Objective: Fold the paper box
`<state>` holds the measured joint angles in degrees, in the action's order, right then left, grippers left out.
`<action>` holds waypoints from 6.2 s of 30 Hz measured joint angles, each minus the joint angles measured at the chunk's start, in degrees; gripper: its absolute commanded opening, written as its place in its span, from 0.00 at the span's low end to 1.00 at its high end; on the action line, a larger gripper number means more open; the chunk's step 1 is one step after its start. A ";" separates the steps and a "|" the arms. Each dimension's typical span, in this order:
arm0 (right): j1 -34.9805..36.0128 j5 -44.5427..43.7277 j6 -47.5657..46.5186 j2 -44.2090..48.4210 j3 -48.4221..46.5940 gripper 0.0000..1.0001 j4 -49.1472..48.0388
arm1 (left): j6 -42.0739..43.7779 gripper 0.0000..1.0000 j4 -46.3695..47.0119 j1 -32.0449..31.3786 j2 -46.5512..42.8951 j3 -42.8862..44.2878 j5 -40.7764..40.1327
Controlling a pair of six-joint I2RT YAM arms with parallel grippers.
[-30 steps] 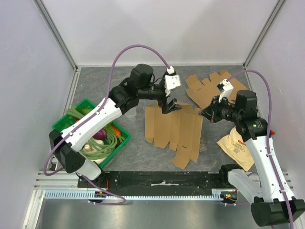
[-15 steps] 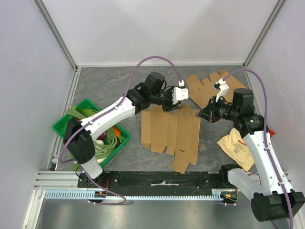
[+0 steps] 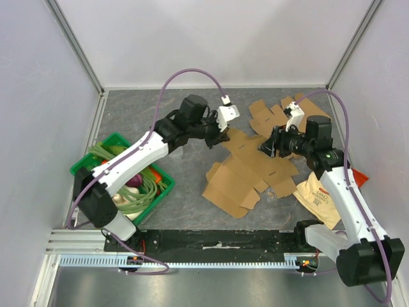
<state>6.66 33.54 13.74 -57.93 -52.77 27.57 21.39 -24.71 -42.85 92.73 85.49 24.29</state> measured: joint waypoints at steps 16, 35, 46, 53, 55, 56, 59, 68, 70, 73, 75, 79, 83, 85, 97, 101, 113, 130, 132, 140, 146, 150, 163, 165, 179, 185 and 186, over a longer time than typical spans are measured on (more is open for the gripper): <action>7.30 8.33 4.85 -10.16 2.62 0.00 -15.69 | -18.10 0.67 -0.52 7.85 -18.62 -11.17 4.17; 11.67 14.25 -2.97 -9.25 -1.68 0.00 -12.50 | -26.62 0.18 -9.79 12.02 -2.51 8.76 8.31; 11.78 12.79 1.95 -9.14 -2.67 0.00 -16.90 | -26.75 0.15 -7.78 6.71 -2.40 4.63 12.20; 11.87 12.55 7.06 -8.96 -2.51 0.00 -22.32 | -28.57 0.30 -5.60 4.81 -2.45 3.13 11.80; 11.87 11.85 7.30 -8.68 -2.43 0.00 -22.38 | -29.16 0.46 -4.48 4.81 -3.30 2.64 11.30; 11.85 11.56 7.30 -8.55 -2.40 0.00 -22.38 | -29.20 0.49 -4.15 4.92 -4.04 2.21 11.15; 11.82 11.54 7.32 -7.87 -1.99 0.00 -22.10 | -29.62 0.55 -1.68 6.10 -11.85 -2.71 8.04; 9.07 11.45 11.45 -4.24 -1.95 0.00 -16.06 | -31.01 0.53 5.03 11.45 -41.77 -22.38 -1.42; 7.65 11.65 13.14 -4.15 -1.95 0.00 -14.97 | -32.09 0.59 8.83 11.28 -45.59 -31.01 -1.51; 5.86 12.09 15.76 -4.15 -1.70 0.00 -13.94 | -33.70 0.60 13.33 11.04 -47.39 -41.83 -2.12; 5.03 12.70 17.55 -4.15 -1.36 0.00 -13.29 | -34.53 0.46 15.50 10.84 -46.38 -45.75 -3.74; 4.35 13.53 19.87 -4.24 -1.14 0.00 -12.41 | -37.90 0.31 18.95 10.71 -43.67 -46.64 -9.35; 4.33 14.08 20.44 -4.31 -1.14 0.00 -12.02 | -41.88 0.24 21.33 10.62 -39.91 -44.48 -18.12; 4.31 14.29 20.61 -4.31 -1.14 0.00 -12.02 | -43.32 0.22 22.51 10.47 -37.27 -43.41 -20.11; 4.31 14.49 20.79 -4.33 -1.14 0.00 -12.00 | -49.24 0.12 32.33 9.16 -29.29 -42.97 -19.23; 4.31 14.49 20.79 -4.33 -1.14 0.00 -12.00 | -51.71 0.11 36.87 8.17 -27.19 -44.59 -16.46; 4.20 14.64 21.24 -4.09 -0.15 0.00 -12.09 | -56.83 0.11 47.08 2.45 -21.16 -52.15 -13.42; 4.17 2.40 4.59 -5.05 0.24 0.00 3.87 | -46.38 0.79 35.54 1.25 -36.00 -49.75 -15.15; 4.31 1.90 3.50 -5.60 -0.17 0.00 4.70 | -44.04 0.79 35.71 -0.44 -30.42 -46.84 -16.81; 6.16 -0.59 0.66 -9.55 -2.40 0.00 6.16 | -37.29 0.75 33.62 -5.16 -16.94 -41.09 -23.89; 10.60 -4.68 -1.36 -13.29 -4.90 0.00 6.56 | -34.32 0.48 34.16 -4.92 -12.41 -37.75 -30.08; 12.52 -7.87 -2.60 -15.58 -6.43 0.00 6.84 | -33.29 0.19 34.18 -4.39 -9.01 -36.98 -31.93; 33.20 -39.95 -14.32 -14.40 -0.37 0.00 -7.23 | -37.59 0.55 30.08 -1.51 -12.68 -38.66 -30.84; 36.79 -44.72 -17.27 -14.78 1.77 0.00 -9.90 | -39.69 0.56 29.42 -0.72 -15.61 -40.41 -28.44; 43.50 -51.84 -30.34 -16.94 7.21 0.00 -20.31 | -39.28 0.34 38.71 -0.35 -26.82 -47.71 -19.34; 43.50 -49.18 -32.06 -15.06 8.41 0.00 -22.47 | -36.79 0.40 39.04 1.73 -18.36 -45.18 -17.92; 43.50 -48.81 -32.17 -14.84 8.44 0.00 -22.58 | -36.52 0.42 39.12 2.16 -17.73 -45.16 -17.66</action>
<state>50.15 -15.27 -18.44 -72.77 -44.34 4.99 -15.14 14.41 -40.69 75.00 40.34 6.63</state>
